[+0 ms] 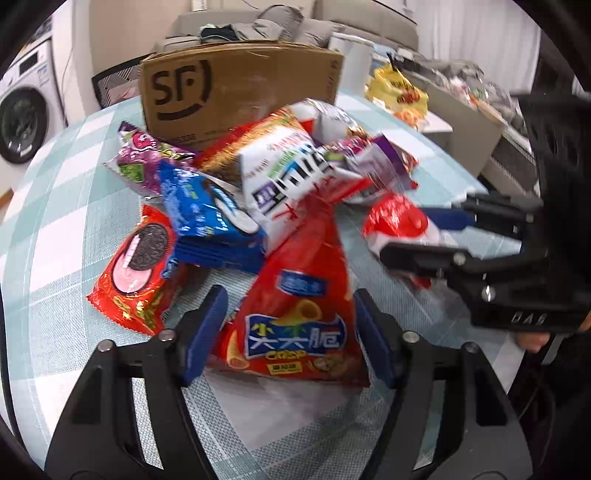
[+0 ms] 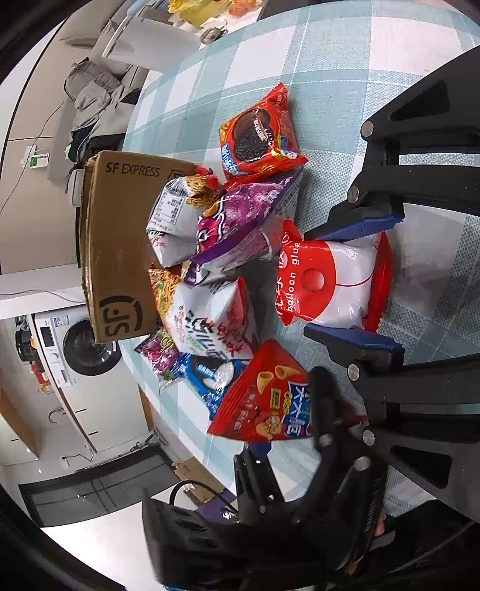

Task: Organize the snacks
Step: 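Grasp the red balloon glue bag with the right gripper while the left gripper grasps the red Crisp bag, then lift both held bags and carry them over the open cardboard box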

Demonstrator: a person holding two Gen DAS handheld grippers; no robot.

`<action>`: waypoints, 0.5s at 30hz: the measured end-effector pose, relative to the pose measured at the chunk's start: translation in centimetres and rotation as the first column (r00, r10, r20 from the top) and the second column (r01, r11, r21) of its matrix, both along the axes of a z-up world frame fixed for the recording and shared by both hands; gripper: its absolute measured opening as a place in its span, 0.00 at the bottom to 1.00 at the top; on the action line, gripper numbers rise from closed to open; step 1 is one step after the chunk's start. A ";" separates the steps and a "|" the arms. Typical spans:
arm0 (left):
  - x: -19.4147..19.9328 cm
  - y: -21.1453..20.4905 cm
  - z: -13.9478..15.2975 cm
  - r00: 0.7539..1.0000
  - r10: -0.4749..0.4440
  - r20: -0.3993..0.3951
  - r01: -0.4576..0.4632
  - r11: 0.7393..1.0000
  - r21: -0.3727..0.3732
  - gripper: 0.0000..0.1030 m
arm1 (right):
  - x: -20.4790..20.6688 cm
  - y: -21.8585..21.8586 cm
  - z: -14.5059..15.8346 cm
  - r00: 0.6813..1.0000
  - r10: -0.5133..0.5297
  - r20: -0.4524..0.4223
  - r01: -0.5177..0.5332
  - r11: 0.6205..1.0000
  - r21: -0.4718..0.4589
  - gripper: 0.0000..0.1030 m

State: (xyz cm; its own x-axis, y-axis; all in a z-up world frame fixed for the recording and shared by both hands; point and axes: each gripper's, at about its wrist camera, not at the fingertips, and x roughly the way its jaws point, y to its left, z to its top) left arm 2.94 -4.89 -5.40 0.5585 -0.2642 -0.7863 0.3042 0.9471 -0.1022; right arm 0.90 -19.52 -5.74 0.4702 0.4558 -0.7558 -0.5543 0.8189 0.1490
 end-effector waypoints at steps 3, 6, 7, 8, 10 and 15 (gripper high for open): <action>-0.4 -0.8 -0.1 1.000 -0.019 0.015 0.018 0.999 0.045 0.62 | -0.3 -0.1 0.3 1.000 0.004 0.011 -0.004 1.000 0.007 0.42; -0.7 -0.8 0.0 0.999 -0.024 0.025 0.023 0.999 0.034 0.52 | -0.5 -0.1 0.7 1.000 0.009 0.025 -0.010 1.000 0.019 0.42; -0.7 -0.6 0.1 0.999 -0.024 0.026 0.024 0.999 0.023 0.51 | -0.6 -0.1 0.9 1.000 0.010 0.030 -0.010 1.000 0.024 0.42; -0.7 -0.6 0.1 0.999 -0.026 0.028 0.026 1.000 0.011 0.50 | -0.6 -0.1 1.1 0.999 0.012 0.035 -0.013 0.999 0.029 0.42; -0.9 -0.3 0.4 0.999 -0.025 0.035 0.025 1.000 -0.004 0.50 | -0.8 -0.1 1.3 0.999 0.017 0.046 -0.019 0.999 0.035 0.42; -1.2 0.1 1.6 0.997 -0.021 0.068 0.024 0.999 -0.043 0.50 | -1.3 -0.5 2.3 0.997 0.018 0.078 -0.023 0.998 0.062 0.42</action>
